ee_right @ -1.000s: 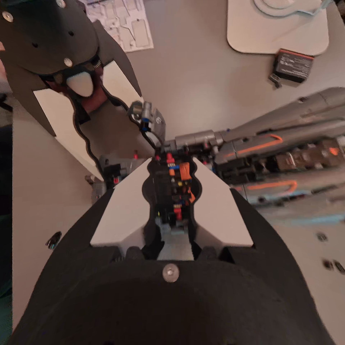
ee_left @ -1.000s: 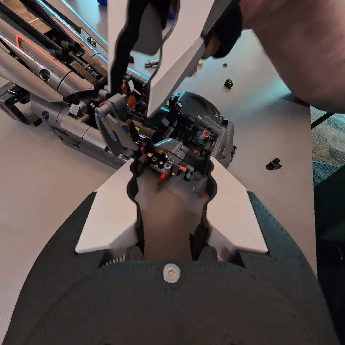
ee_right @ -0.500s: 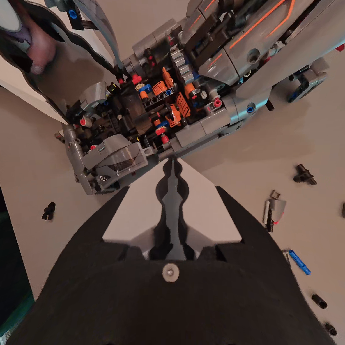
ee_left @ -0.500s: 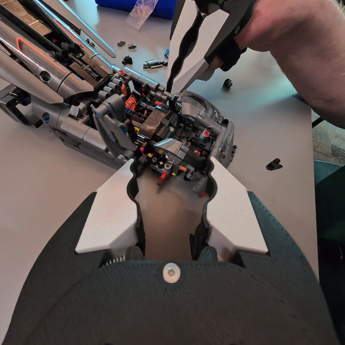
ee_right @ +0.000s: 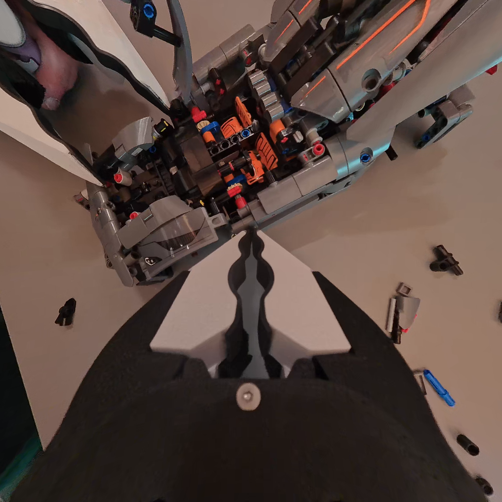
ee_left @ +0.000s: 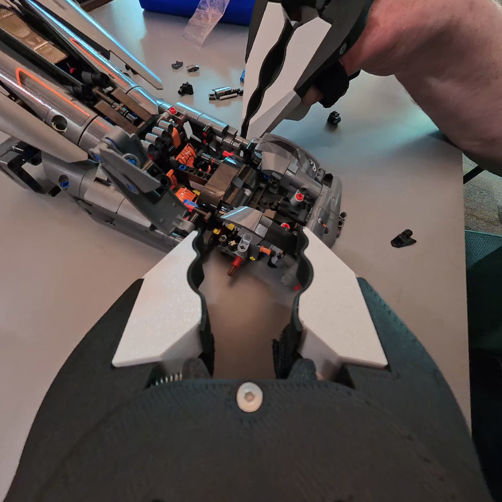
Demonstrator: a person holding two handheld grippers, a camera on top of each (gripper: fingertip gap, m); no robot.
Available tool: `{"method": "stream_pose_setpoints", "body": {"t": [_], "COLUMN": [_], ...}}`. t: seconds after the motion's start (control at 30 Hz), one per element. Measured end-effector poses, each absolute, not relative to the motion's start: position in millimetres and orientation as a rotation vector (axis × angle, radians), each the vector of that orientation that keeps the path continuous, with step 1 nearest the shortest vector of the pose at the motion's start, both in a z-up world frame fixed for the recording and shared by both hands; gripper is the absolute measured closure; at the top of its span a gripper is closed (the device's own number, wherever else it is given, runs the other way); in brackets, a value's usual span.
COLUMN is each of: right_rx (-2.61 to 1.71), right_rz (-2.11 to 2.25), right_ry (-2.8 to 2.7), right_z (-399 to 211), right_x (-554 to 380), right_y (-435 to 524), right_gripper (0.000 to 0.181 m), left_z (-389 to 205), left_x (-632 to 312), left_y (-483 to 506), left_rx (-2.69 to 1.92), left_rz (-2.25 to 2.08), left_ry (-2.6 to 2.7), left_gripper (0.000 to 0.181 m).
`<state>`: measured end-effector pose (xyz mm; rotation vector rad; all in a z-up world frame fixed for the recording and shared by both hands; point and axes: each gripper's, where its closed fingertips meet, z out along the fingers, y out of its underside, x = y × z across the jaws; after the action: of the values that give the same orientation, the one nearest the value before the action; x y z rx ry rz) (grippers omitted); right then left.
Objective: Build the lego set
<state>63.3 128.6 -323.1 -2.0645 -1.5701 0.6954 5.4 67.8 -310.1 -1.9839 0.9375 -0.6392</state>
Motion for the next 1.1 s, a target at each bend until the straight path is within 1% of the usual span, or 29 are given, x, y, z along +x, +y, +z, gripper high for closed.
{"method": "stream_pose_setpoints", "body": {"t": [0.37, 0.7, 0.83, 0.9, 0.97, 1.03, 1.1], "right_rx": [-2.054, -2.024, -2.022, -2.014, -1.995, -1.975, -1.976], "right_rz": [0.706, 0.727, 0.725, 0.723, 0.7, 0.694, 0.684], "right_ry": [-1.573, -1.57, -1.587, -1.592, -1.592, -1.593, -1.596], "right_z": [-323, -321, -325, -326, -324, -322, -324], "right_x": [63, 61, 61, 60, 61, 61, 62], "right_y": [131, 132, 132, 132, 135, 136, 137], "right_gripper": [0.181, 0.181, 0.181, 0.181, 0.181, 0.181, 0.181], "left_z": [-309, -283, -279, -276, -272, -265, -260], "left_x": [4, -28, -31, -35, -38, -42, -40], "left_y": [67, 73, 92, 102, 109, 114, 116], "left_rx": [-1.966, -1.908, -1.922, -1.916, -1.898, -1.815, -1.704], "left_rz": [-0.614, -0.64, -0.589, -0.527, -0.428, -0.194, 0.063], "left_ry": [0.956, 0.861, 0.861, 0.862, 0.881, 0.966, 1.102], "left_gripper": [0.115, 0.108, 0.115, 0.119, 0.118, 0.118, 0.122]}}
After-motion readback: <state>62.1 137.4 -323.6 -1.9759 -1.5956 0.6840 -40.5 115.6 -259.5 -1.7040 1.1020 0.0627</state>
